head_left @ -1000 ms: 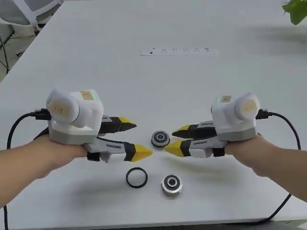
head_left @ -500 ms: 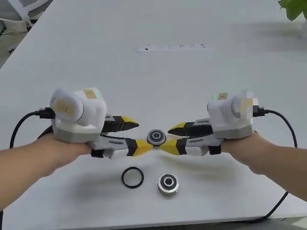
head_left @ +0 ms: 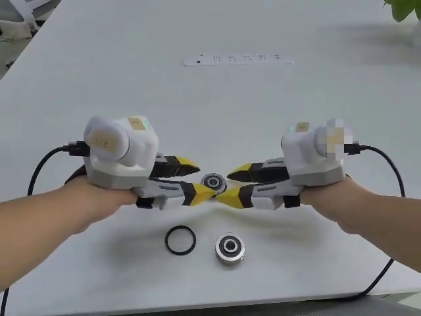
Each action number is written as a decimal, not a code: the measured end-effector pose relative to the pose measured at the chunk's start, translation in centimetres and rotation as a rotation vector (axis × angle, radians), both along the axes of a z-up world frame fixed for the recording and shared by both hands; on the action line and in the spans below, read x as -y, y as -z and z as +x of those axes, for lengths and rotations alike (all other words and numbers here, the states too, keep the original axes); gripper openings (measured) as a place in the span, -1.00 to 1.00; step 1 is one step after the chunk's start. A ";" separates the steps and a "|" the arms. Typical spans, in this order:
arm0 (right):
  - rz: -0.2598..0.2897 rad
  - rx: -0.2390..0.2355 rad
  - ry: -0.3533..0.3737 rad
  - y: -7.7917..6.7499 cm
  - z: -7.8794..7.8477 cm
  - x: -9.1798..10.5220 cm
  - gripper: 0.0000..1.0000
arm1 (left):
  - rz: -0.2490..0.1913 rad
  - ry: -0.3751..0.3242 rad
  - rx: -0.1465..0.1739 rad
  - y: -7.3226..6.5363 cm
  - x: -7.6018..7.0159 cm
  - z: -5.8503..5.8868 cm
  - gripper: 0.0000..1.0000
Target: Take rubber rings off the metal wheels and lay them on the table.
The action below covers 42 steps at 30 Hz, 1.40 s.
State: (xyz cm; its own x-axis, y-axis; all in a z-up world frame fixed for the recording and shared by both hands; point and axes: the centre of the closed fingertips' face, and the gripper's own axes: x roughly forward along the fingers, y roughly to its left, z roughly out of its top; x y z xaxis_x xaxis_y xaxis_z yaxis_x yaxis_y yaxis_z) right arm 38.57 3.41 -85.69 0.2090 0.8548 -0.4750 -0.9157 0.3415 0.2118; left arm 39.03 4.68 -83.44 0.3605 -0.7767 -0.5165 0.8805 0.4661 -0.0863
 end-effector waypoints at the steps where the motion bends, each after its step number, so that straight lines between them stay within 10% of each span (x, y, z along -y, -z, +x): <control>1: 0.000 0.000 0.000 0.0 0.0 0.0 -0.38 | 0.001 0.001 -0.001 0.1 0.1 0.0 -0.37; 42: 0.011 0.001 0.019 0.4 0.1 -0.8 -0.49 | 0.078 0.008 0.064 1.0 0.9 0.2 -0.72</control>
State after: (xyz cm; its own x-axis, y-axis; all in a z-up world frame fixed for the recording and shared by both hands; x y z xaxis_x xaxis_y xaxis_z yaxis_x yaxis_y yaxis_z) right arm 38.69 4.25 -86.10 0.2259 0.8559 -0.4653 -0.9090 0.3569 0.2152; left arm 39.23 3.75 -84.42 0.3887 -0.7378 -0.5518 0.8867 0.4624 0.0063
